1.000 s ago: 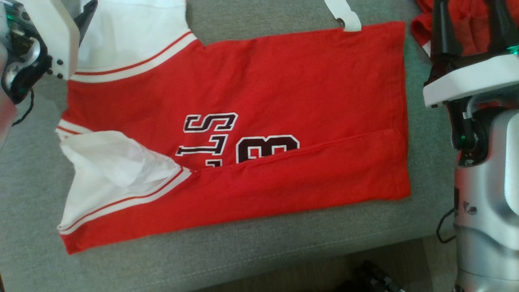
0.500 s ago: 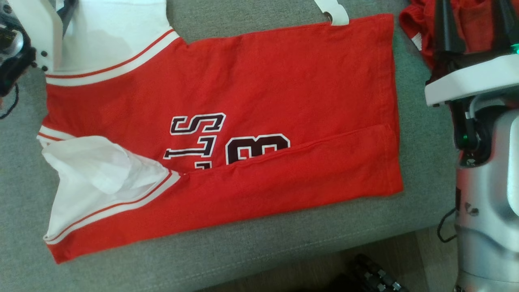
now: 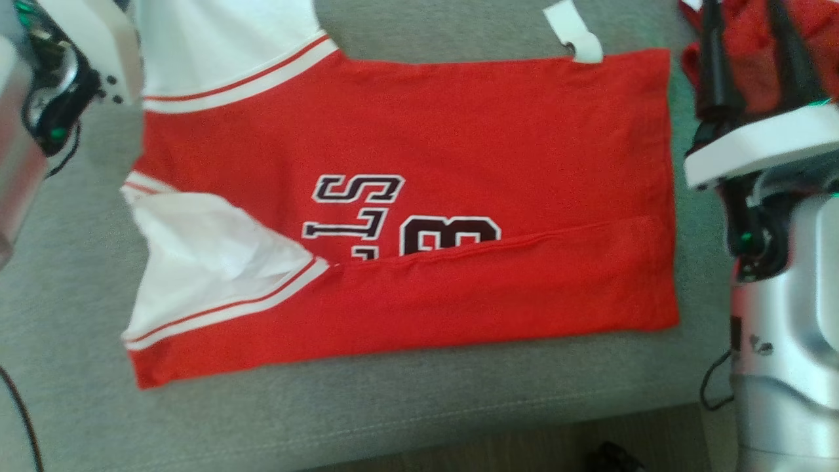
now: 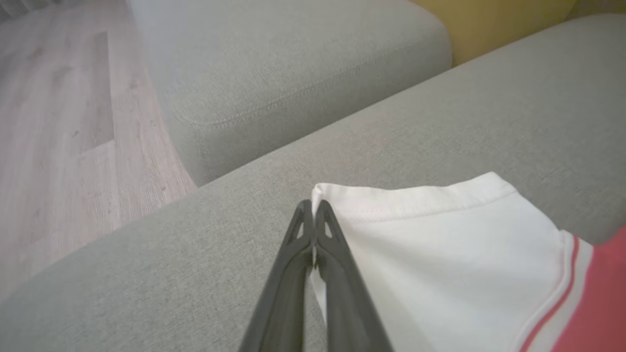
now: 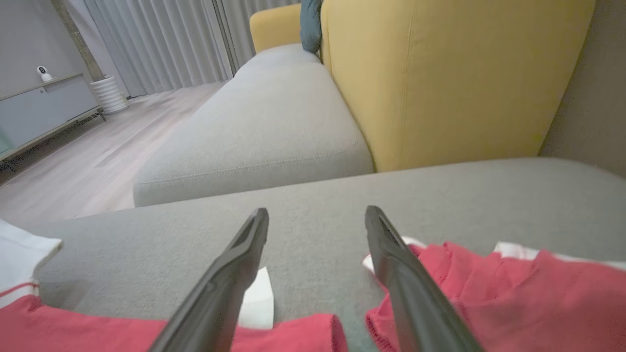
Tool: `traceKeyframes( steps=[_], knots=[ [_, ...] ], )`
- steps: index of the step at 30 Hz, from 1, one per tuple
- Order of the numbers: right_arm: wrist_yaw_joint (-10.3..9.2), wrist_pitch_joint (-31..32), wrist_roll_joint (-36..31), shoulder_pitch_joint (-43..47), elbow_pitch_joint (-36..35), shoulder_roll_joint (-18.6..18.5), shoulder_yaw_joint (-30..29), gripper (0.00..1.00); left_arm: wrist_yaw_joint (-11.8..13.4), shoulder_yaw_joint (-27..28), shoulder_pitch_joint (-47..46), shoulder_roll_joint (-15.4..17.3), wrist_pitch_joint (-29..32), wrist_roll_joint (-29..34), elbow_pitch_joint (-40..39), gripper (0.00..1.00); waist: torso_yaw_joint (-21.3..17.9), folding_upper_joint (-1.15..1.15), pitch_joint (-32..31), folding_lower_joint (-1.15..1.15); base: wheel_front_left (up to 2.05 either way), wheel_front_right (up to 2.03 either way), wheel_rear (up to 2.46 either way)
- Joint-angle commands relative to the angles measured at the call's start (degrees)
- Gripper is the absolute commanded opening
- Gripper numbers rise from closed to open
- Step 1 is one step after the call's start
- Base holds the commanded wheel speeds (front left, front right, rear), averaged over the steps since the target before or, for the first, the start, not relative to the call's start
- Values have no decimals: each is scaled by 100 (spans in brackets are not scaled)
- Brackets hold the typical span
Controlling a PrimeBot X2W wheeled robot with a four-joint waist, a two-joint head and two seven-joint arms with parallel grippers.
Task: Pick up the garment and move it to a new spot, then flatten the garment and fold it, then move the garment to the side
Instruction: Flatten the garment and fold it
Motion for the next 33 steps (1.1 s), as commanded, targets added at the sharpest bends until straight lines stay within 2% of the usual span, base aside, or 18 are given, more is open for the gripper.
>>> traceKeyframes(
  steps=[1,5,9,21,32,33],
  knots=[
    [19,38,56,22,-145,-17,144,100,9,239,-275,219,-94,31,-72,0,158,0,-133,0,0,0,0],
    [19,290,314,52,298,-17,196,100,9,208,-106,177,-400,32,-221,0,376,0,-291,0,0,0,0],
    [19,539,243,22,748,-17,76,100,9,111,100,163,-466,-1,-469,0,538,0,-392,0,0,0,0],
    [19,838,-700,-617,1847,-17,-480,100,98,14,256,321,-366,-39,-1077,0,753,0,-204,0,0,0,0],
    [19,986,-1159,-1098,2528,-116,-416,100,176,17,190,381,-299,-60,-1246,0,783,0,-12,0,0,0,0],
    [19,1007,-1153,-1132,2580,-131,-386,27,180,18,184,383,-292,-65,-1242,0,784,0,-2,0,0,0,0]
  ],
)
